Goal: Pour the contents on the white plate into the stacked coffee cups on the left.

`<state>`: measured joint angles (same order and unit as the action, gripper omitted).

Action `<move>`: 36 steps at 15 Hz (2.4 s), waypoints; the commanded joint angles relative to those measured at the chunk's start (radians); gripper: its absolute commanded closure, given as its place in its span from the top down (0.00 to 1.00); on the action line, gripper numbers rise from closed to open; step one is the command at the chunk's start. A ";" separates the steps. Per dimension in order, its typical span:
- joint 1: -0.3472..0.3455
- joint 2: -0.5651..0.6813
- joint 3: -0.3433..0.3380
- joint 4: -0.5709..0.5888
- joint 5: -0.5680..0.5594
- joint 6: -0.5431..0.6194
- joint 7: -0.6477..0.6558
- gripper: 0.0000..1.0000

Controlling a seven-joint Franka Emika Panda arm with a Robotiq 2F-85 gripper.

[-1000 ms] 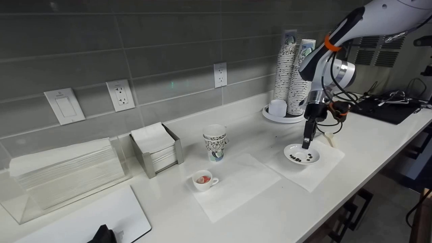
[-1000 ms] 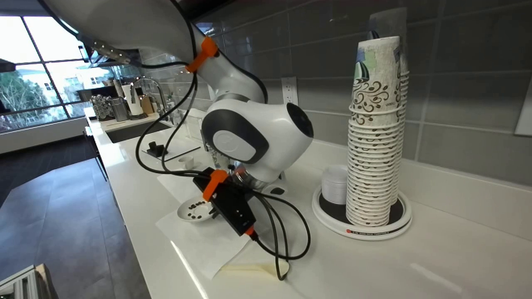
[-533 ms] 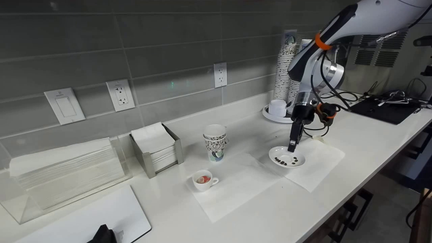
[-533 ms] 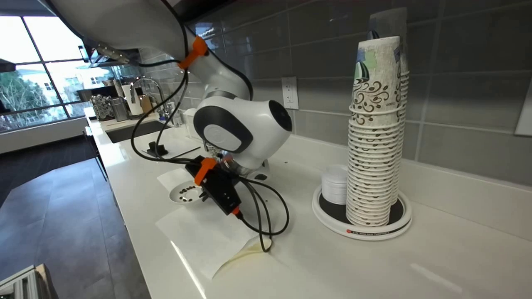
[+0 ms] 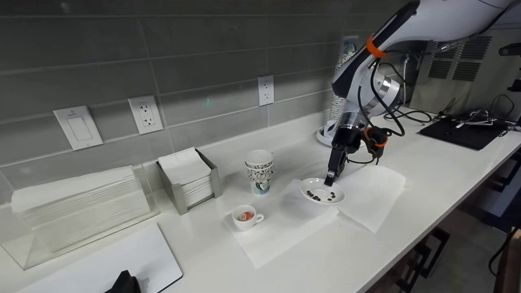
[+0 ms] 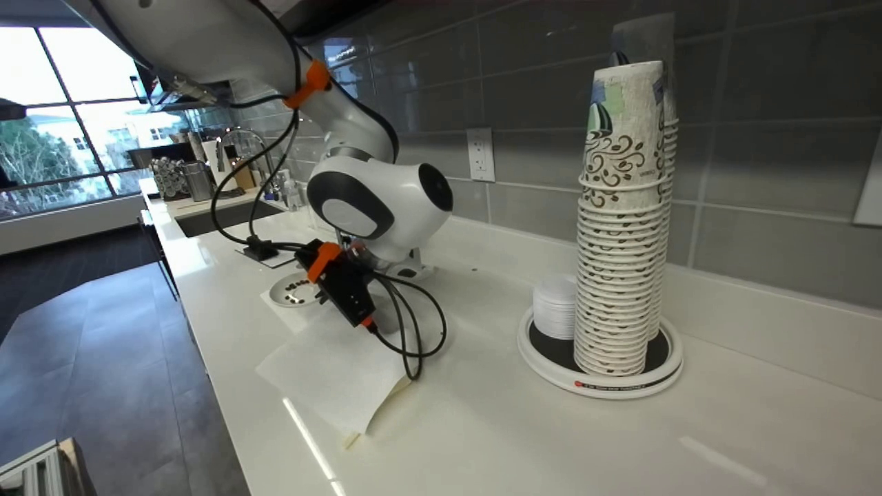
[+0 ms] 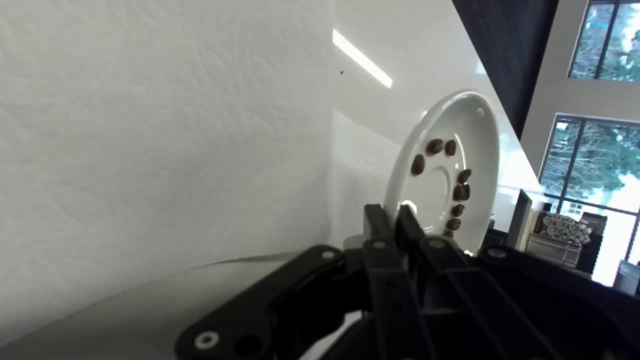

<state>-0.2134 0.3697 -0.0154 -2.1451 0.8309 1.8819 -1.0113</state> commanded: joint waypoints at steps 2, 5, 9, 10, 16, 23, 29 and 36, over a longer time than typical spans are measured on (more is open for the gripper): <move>0.017 -0.003 -0.014 0.003 0.000 -0.007 -0.006 0.07; 0.017 -0.005 -0.015 0.003 -0.001 -0.008 -0.009 0.07; 0.020 -0.024 -0.014 -0.010 0.026 0.022 0.000 0.02; 0.021 -0.035 -0.014 -0.018 0.045 0.041 0.007 0.02; 0.021 -0.146 -0.020 -0.079 0.212 0.127 -0.010 0.02; 0.075 -0.241 -0.012 -0.106 0.324 0.220 0.003 0.02; 0.156 -0.252 0.013 -0.061 0.372 0.317 0.050 0.02; 0.176 -0.205 0.014 0.067 0.355 0.341 0.136 0.02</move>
<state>-0.0477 0.1388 -0.0004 -2.1424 1.1743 2.2087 -0.9244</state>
